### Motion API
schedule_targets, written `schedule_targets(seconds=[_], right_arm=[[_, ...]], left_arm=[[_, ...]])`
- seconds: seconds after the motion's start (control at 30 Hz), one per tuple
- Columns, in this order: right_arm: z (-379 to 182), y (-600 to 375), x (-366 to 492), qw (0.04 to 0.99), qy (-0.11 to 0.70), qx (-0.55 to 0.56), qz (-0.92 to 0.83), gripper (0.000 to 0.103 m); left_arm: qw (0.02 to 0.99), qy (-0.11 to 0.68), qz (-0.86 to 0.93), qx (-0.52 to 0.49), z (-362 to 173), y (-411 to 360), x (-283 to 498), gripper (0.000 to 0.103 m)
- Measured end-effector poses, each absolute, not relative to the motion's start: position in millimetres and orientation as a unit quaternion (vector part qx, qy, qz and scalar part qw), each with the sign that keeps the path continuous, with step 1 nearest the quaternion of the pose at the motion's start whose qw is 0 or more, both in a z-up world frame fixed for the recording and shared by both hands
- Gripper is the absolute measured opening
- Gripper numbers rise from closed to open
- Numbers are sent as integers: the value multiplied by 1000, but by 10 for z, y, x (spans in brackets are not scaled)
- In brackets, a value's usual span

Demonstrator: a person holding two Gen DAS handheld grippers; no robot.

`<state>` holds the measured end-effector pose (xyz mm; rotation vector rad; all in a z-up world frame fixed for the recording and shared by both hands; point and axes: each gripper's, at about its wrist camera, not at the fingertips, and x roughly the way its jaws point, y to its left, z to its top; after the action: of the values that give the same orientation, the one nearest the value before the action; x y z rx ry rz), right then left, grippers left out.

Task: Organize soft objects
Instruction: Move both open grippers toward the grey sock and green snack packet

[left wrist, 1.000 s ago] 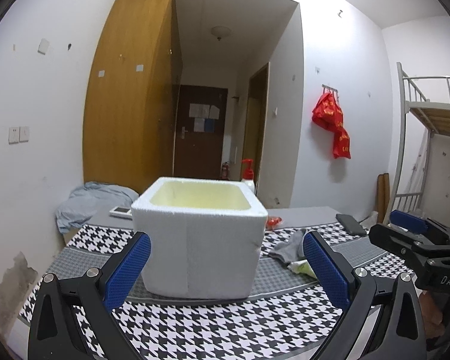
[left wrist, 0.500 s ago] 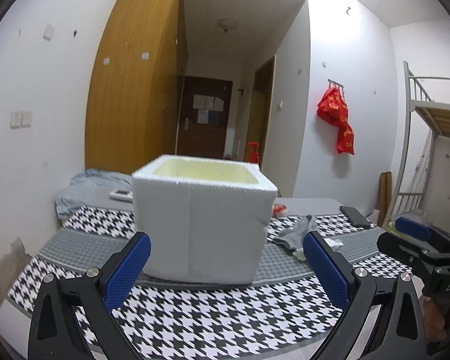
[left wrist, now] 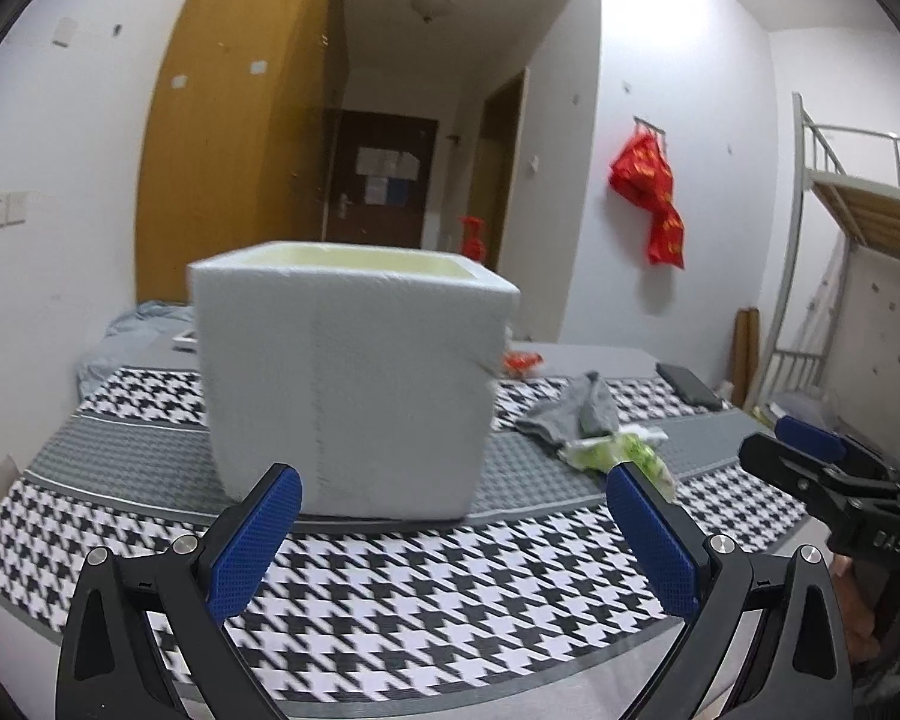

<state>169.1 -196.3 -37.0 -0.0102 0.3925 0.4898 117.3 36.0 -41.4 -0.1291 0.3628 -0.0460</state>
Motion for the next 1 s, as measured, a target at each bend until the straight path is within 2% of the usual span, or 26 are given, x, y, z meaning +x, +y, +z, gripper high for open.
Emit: schedule_targets(seconds=[0.47, 1.0], right_arm=[[-607, -2357, 2015, 953, 236, 6, 188, 95], [-745, -2469, 2401, 928, 292, -27, 231, 95]], left_arm=[[973, 219, -69, -30, -473, -118, 1631, 102], [962, 264, -70, -27, -605, -399, 2023, 102]])
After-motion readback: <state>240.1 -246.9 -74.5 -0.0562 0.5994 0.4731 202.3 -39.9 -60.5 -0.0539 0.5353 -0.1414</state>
